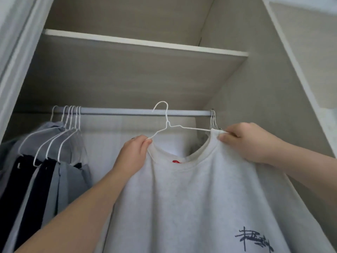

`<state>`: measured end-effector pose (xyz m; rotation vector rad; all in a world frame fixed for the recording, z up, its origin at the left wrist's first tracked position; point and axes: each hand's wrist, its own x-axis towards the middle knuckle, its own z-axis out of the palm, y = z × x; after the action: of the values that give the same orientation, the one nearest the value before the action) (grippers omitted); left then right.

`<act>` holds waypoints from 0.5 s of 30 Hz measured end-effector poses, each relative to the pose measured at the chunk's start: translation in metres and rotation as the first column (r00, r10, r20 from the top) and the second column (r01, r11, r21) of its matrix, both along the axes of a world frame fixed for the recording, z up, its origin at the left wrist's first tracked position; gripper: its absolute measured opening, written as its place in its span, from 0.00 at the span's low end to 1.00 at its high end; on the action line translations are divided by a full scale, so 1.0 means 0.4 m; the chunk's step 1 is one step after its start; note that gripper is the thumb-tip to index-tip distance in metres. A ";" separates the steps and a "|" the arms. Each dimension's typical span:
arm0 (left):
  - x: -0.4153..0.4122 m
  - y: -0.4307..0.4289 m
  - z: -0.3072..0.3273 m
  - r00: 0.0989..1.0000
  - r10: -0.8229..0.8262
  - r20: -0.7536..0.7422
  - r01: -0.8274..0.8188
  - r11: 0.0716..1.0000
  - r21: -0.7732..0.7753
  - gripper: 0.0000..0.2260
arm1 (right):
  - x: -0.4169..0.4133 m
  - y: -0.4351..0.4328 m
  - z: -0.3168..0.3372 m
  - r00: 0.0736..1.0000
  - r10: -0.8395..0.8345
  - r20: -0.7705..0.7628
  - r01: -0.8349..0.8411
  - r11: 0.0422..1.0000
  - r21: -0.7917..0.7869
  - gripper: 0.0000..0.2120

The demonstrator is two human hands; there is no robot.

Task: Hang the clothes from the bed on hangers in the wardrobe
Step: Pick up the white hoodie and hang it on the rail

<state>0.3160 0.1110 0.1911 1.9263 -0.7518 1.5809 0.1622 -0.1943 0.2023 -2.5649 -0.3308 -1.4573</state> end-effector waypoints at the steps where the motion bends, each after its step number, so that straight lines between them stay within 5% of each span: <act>1: 0.024 0.007 0.007 1.000 -0.030 -0.002 0.030 0.999 -0.015 0.10 | 0.007 0.004 0.005 1.000 -0.011 -0.008 0.011 1.000 0.016 0.20; 9: 0.149 -0.033 0.035 0.971 -0.231 0.067 0.232 0.973 -0.012 0.11 | 0.043 0.042 0.045 0.993 -0.066 -0.102 0.075 0.993 0.092 0.21; 15: 0.171 -0.082 0.042 0.924 -0.351 0.151 0.344 0.936 0.071 0.11 | 0.029 0.054 0.066 0.958 -0.264 -0.115 0.260 0.965 -0.047 0.21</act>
<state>0.3844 0.0782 0.2078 1.5947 -1.1356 1.5159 0.1740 -0.1728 0.2288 -2.7934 0.0047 -1.3753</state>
